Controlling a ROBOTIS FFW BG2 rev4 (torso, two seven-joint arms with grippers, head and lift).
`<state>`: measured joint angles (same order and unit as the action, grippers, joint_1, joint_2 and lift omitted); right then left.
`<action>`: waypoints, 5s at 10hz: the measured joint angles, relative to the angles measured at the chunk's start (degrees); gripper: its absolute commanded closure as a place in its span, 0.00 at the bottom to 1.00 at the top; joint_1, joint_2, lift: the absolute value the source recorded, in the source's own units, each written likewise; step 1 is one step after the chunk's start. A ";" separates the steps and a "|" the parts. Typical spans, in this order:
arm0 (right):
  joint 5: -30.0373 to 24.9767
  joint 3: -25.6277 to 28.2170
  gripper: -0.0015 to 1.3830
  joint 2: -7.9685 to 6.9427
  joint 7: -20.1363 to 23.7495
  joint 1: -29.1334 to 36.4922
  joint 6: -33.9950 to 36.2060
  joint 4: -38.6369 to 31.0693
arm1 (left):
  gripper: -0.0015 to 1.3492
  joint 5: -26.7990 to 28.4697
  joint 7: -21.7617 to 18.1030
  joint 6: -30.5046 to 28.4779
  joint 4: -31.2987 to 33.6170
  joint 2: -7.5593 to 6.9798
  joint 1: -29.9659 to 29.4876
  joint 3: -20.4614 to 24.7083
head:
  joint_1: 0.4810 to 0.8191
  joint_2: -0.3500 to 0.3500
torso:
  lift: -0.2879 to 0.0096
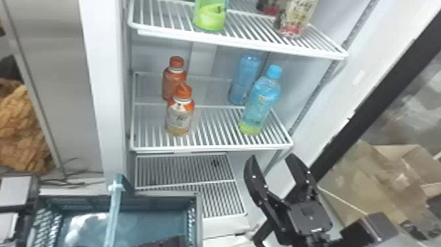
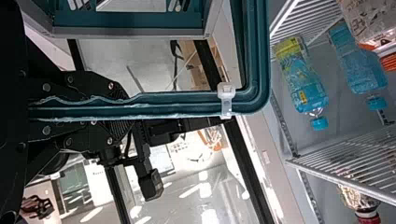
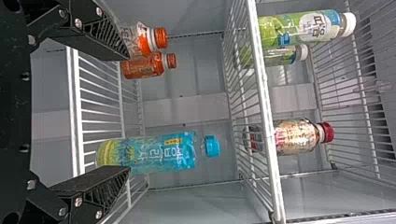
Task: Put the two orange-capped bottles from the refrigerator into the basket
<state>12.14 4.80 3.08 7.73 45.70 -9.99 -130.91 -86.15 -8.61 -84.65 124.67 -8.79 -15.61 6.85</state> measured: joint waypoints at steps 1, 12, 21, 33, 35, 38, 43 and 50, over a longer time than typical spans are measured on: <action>-0.02 0.00 0.17 0.00 0.00 0.00 0.01 -0.05 | 0.84 0.00 0.00 0.00 0.08 0.00 0.00 0.00 | 0.63 0.00 | 0.00; 0.49 -3.52 0.17 2.31 2.48 -6.25 2.82 2.96 | 0.84 0.35 0.00 0.42 0.87 -0.09 -0.40 0.04 | 0.63 0.00 | 0.00; 0.30 -11.06 0.17 5.35 6.69 -27.91 13.80 16.37 | 0.84 0.57 0.00 0.56 0.98 -0.09 -0.29 0.12 | 0.63 0.20 | 0.00; -4.85 -15.39 0.65 5.58 5.72 -40.70 13.81 27.77 | 0.84 0.13 -0.09 0.84 0.98 -0.09 -0.21 0.25 | 0.63 0.28 | 0.00; -4.83 -14.51 0.65 5.53 5.72 -39.32 13.54 26.75 | 0.84 0.11 -0.16 0.87 0.98 -0.09 -0.28 0.31 | 0.63 0.27 | 0.00; -2.28 -11.06 0.65 5.51 6.85 -33.68 13.71 17.69 | 0.84 0.01 -0.18 0.85 0.98 -0.09 -0.28 0.12 | 0.63 0.21 | 0.00; 2.16 -4.96 0.65 5.68 13.90 -14.78 39.01 -12.72 | 0.84 0.23 -0.18 0.84 0.98 -0.16 -0.28 0.18 | 0.63 0.19 | 0.00; 1.13 -6.30 0.65 7.30 23.87 -14.00 66.24 -21.19 | 0.84 0.46 -0.09 0.84 0.98 -0.26 -0.02 -0.23 | 0.63 0.27 | 0.00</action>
<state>13.27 -1.50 10.38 31.59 31.70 56.25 -152.10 -85.69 -8.70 -83.81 125.65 -9.04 -15.62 6.63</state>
